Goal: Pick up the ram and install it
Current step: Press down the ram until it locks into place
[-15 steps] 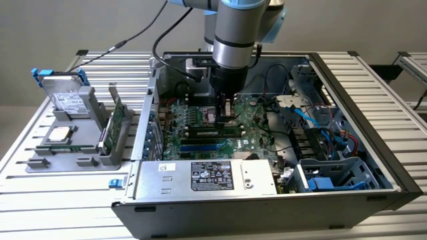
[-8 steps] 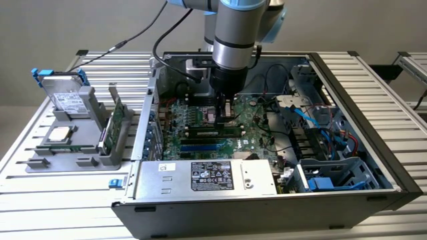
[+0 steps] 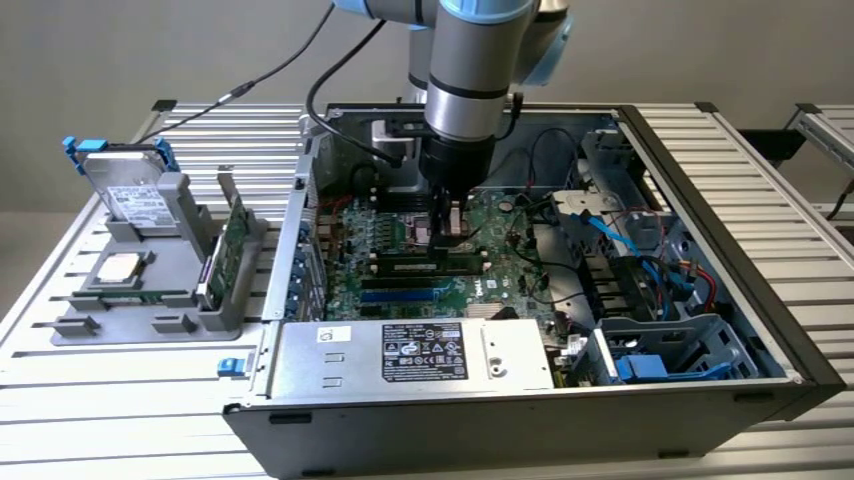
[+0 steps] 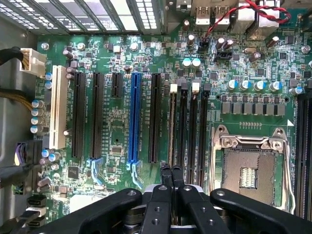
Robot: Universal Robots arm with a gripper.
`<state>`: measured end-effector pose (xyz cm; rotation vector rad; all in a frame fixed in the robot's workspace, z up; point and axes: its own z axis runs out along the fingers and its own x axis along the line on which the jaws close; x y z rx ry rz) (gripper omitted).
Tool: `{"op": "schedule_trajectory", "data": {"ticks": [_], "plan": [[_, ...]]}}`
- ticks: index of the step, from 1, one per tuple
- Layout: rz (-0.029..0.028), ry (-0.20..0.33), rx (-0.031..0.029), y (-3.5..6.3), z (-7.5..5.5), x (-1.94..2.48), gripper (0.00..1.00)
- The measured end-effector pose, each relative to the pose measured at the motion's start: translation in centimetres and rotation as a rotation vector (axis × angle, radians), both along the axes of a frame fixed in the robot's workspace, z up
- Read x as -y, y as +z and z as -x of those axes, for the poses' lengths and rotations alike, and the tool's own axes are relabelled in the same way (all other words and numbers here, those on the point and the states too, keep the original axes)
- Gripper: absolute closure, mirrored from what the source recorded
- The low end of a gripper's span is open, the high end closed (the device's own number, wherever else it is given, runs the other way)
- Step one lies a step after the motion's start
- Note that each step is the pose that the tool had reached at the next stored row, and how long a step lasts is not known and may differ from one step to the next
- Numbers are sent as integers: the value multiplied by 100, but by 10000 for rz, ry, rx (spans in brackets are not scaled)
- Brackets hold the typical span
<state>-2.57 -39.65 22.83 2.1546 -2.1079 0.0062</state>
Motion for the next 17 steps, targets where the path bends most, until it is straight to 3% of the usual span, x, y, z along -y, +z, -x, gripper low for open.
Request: {"op": "schedule_trajectory", "data": {"ticks": [8, 17], "plan": [[70, 0, -64, -15, 0, -2, 90], [85, -1, -79, -38, -6, -12, 90]]}}
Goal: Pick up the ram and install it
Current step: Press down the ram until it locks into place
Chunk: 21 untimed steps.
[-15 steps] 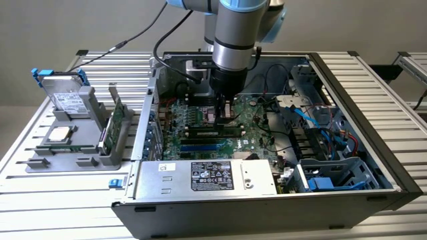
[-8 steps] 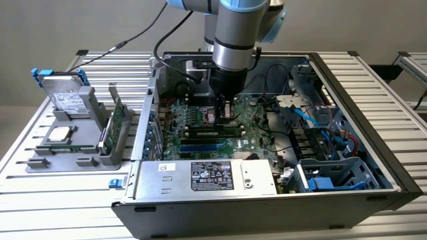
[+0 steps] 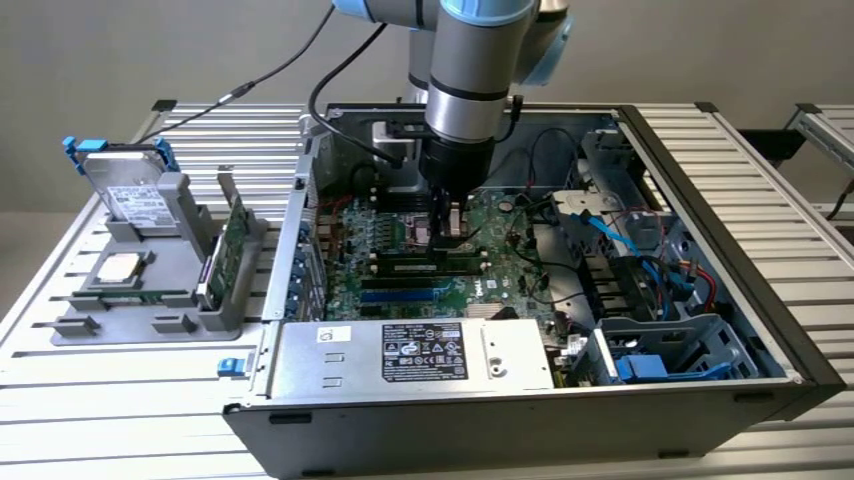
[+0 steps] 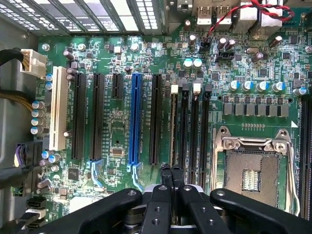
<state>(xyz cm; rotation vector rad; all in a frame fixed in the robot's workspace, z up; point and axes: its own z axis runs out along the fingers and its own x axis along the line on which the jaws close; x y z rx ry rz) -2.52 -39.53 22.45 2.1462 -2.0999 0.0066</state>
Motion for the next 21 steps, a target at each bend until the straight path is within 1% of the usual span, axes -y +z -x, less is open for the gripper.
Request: {"op": "schedule_trajectory", "data": {"ticks": [3, 6, 10, 12, 13, 14, 19, 21], "plan": [[-3, 0, 1, -4, 0, -1, 90], [27, 1, -1, -17, -1, -6, 90], [20, 1, 0, -14, -1, -7, 90], [-8, 0, 4, 20, -2, -11, 90], [15, 0, -8, 55, -1, -9, 90], [21, 0, -12, 85, 0, -7, 90], [22, 0, -13, 202, -1, -7, 90], [21, 0, -13, 226, -1, -8, 90]]}}
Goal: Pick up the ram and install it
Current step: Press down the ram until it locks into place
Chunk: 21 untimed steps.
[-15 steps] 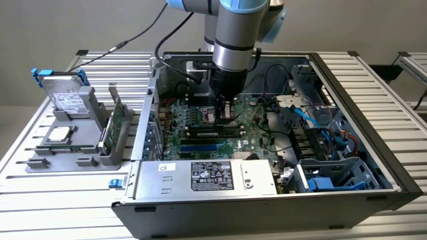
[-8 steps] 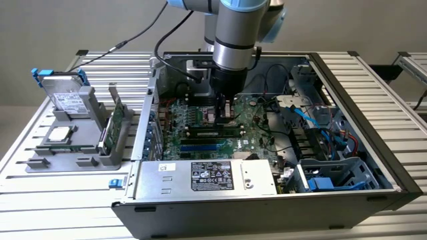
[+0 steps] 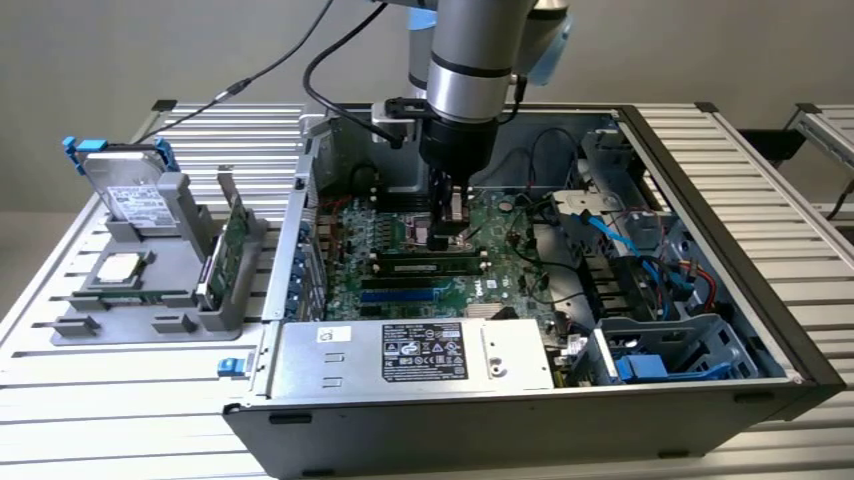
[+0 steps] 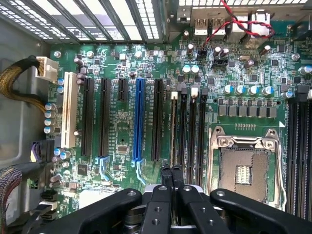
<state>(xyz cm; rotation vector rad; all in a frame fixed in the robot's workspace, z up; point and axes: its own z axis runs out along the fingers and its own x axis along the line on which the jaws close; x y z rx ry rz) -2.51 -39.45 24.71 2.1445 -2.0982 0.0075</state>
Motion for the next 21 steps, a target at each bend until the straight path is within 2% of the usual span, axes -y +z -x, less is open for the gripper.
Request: {"op": "schedule_trajectory", "data": {"ticks": [15, 21], "plan": [[1, 8, 0, 1, 1, 0, 90], [1, 1053, 0, 1, 5, 0, 90]]}}
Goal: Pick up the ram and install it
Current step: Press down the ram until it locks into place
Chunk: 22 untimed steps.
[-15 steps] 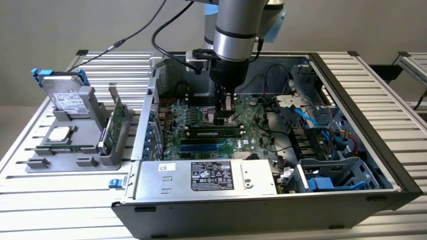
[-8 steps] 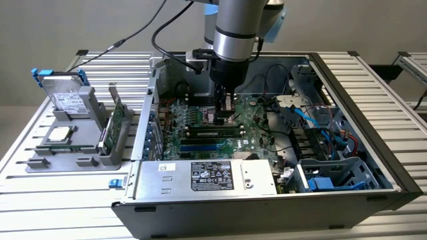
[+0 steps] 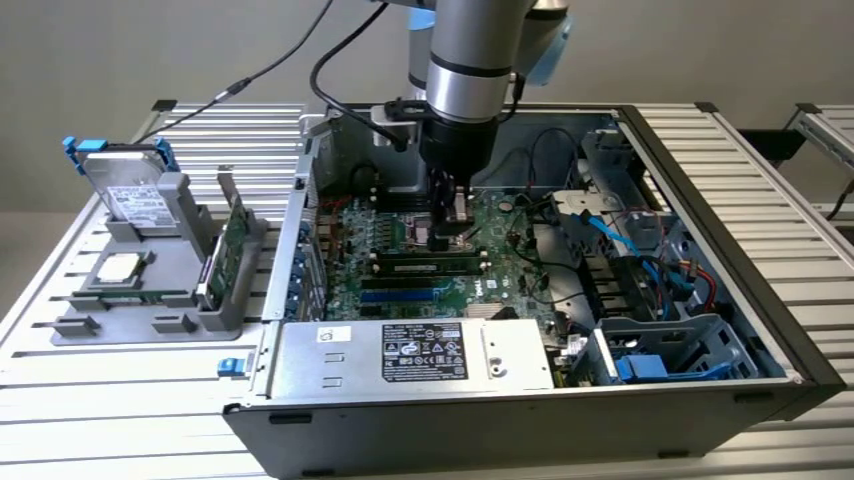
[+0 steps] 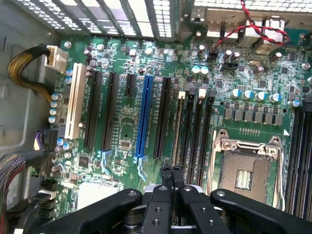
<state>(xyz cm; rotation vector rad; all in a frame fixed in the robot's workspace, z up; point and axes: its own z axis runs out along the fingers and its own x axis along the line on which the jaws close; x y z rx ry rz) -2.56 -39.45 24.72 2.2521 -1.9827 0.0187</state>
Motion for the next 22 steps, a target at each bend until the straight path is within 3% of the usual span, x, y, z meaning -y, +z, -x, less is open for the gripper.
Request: {"op": "schedule_trajectory", "data": {"ticks": [18, 20, 22], "plan": [[-11, 3234, -5, 0, 0, 0, 90], [-16, 3305, 9, 1, 4, -13, 90], [-17, 3056, 16, 0, 3, -13, 90]]}}
